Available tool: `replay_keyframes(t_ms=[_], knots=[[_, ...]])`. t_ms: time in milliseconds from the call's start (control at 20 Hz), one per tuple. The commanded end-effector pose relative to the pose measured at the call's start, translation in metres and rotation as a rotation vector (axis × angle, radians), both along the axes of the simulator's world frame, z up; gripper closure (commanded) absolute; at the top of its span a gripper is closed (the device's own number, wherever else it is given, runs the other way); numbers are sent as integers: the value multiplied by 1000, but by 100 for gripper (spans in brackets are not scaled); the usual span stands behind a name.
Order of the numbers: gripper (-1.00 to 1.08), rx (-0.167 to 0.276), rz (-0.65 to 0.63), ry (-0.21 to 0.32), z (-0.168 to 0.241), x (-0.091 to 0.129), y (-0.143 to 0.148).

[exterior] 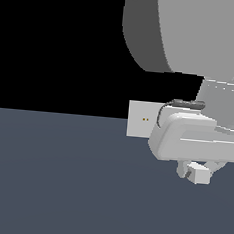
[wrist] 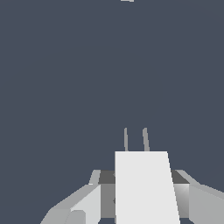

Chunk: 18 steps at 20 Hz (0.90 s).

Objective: Plug the charger into the wall socket.

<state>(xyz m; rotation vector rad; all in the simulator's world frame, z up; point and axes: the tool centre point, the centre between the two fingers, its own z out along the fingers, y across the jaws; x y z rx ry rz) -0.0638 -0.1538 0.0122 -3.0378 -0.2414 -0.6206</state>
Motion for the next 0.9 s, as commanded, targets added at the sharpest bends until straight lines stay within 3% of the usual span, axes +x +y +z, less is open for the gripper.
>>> replay_keyframes(t_ms=[0, 850], knots=[[108, -1, -3, -1, -1, 0, -2], [108, 3, -70, -5, 32, 15, 29]])
